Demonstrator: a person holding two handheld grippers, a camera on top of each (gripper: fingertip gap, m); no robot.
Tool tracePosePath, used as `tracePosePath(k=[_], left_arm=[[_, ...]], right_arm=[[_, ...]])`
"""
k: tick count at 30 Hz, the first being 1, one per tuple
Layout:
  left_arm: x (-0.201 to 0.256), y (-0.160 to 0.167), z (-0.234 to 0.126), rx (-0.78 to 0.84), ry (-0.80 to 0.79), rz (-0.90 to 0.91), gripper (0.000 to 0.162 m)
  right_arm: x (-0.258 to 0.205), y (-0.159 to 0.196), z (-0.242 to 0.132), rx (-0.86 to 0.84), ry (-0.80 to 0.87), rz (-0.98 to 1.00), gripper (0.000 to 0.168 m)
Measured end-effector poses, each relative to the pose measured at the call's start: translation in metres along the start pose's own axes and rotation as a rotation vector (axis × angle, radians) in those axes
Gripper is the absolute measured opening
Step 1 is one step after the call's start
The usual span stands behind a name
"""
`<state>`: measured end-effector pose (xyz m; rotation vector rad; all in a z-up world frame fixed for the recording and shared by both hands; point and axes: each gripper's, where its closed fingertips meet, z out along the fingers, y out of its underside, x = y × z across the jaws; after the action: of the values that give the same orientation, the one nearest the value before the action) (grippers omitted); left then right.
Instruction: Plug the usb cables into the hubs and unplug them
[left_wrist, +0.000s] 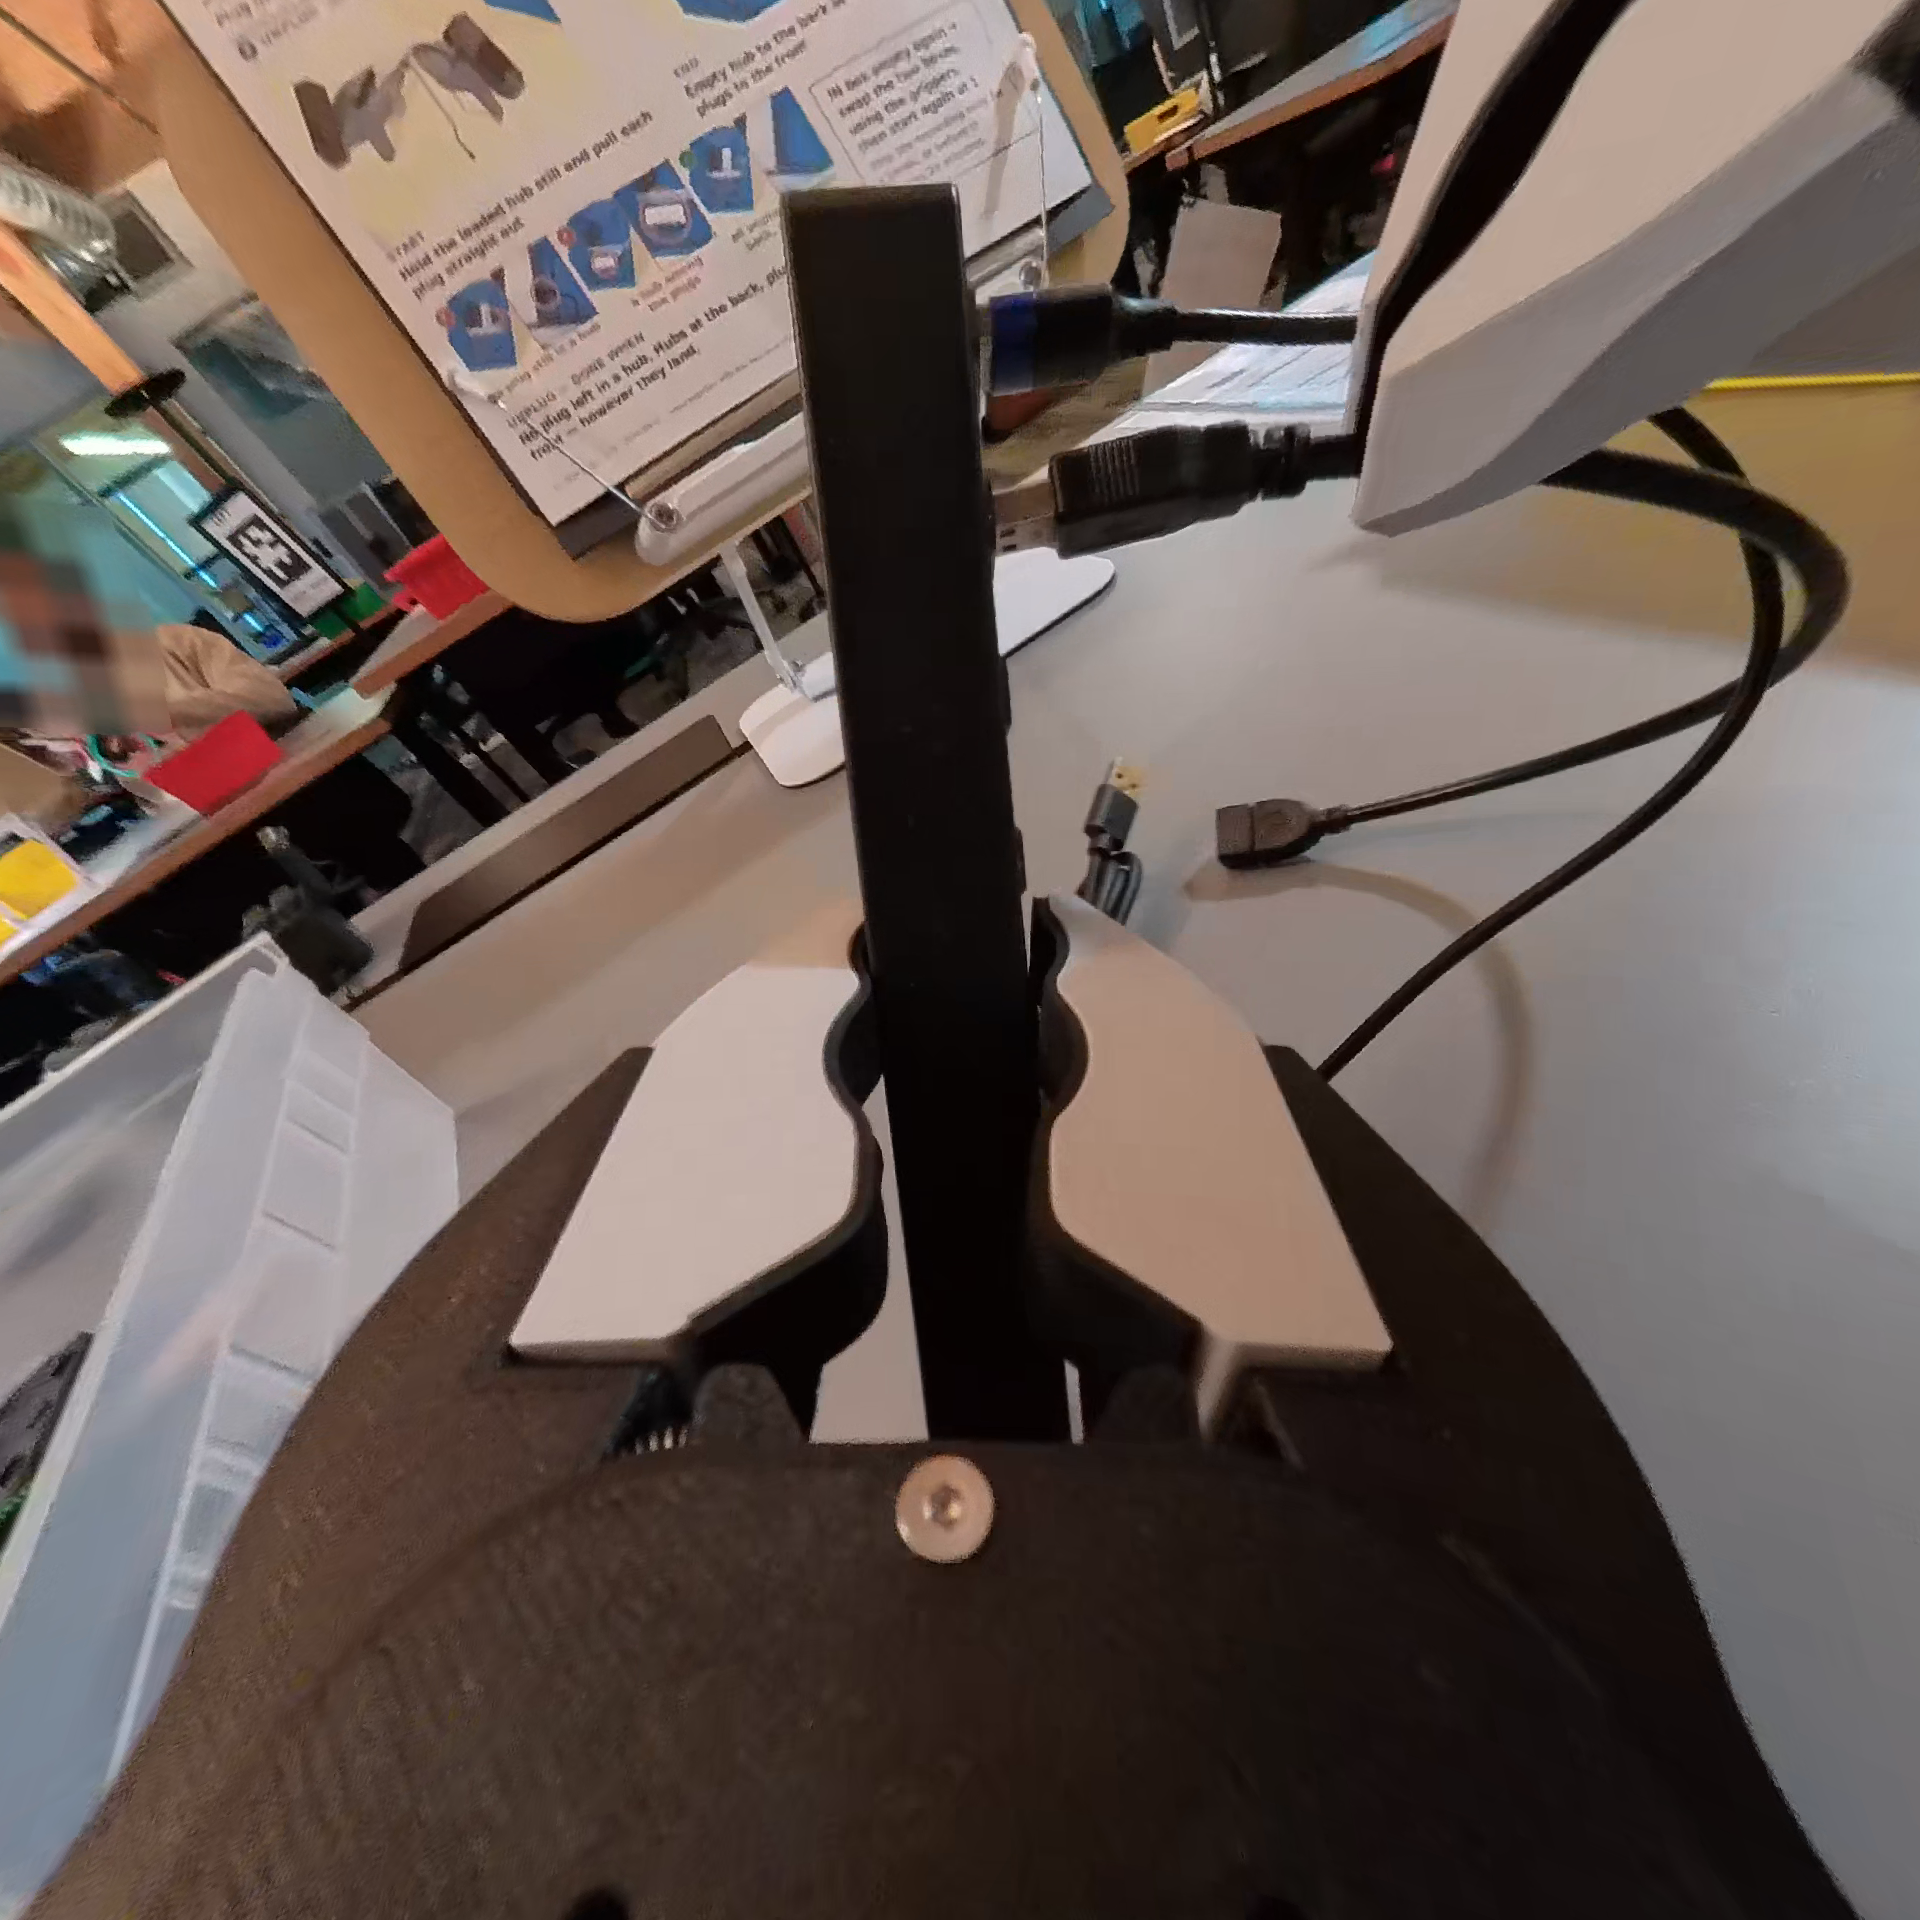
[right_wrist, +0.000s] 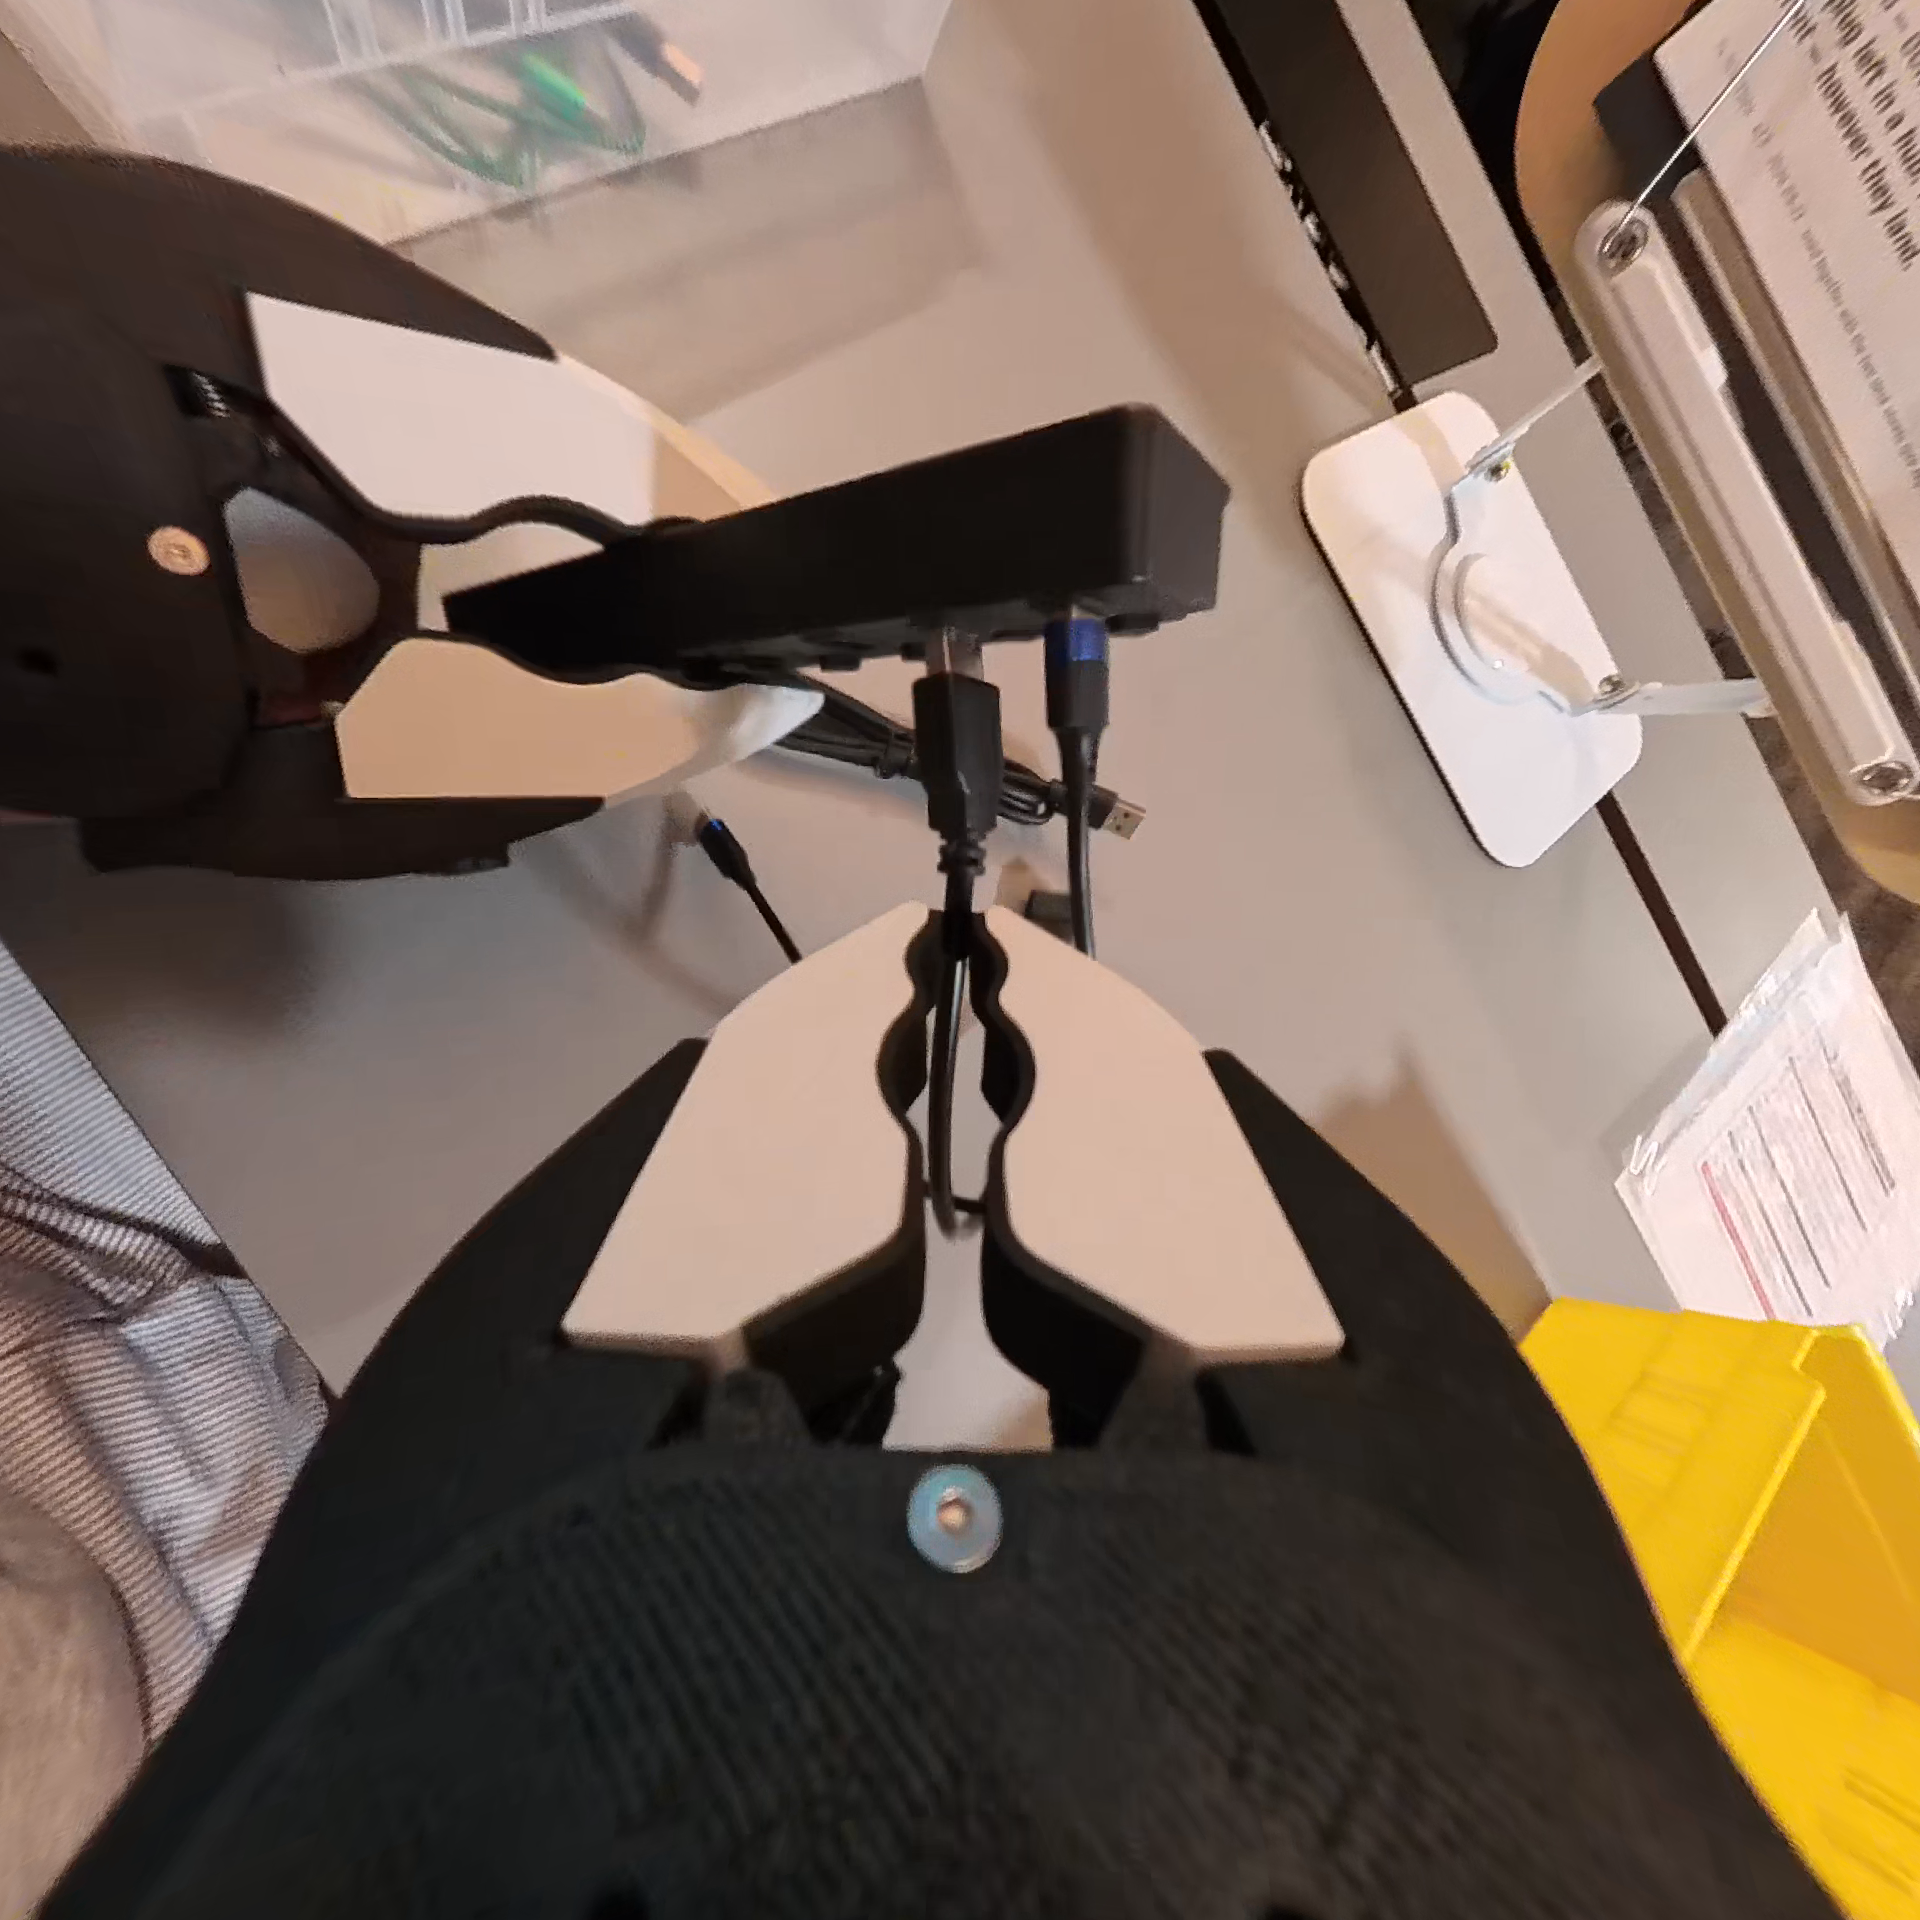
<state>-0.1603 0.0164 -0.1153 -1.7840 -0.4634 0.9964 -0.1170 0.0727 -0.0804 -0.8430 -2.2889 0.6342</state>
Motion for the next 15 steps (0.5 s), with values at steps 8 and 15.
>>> tracePosePath(k=[8,15], left_arm=[[0.003,-0.003,-0.001,0.029,0.048,-0.111,0.027],[0.003,-0.007,-0.003,0.064,0.098,-0.193,0.027]], right_arm=[[0.002,-0.007,-0.002,0.053,0.026,-0.015,0.005],[-0.003,-0.012,-0.004,0.091,0.000,-0.016,0.005]])
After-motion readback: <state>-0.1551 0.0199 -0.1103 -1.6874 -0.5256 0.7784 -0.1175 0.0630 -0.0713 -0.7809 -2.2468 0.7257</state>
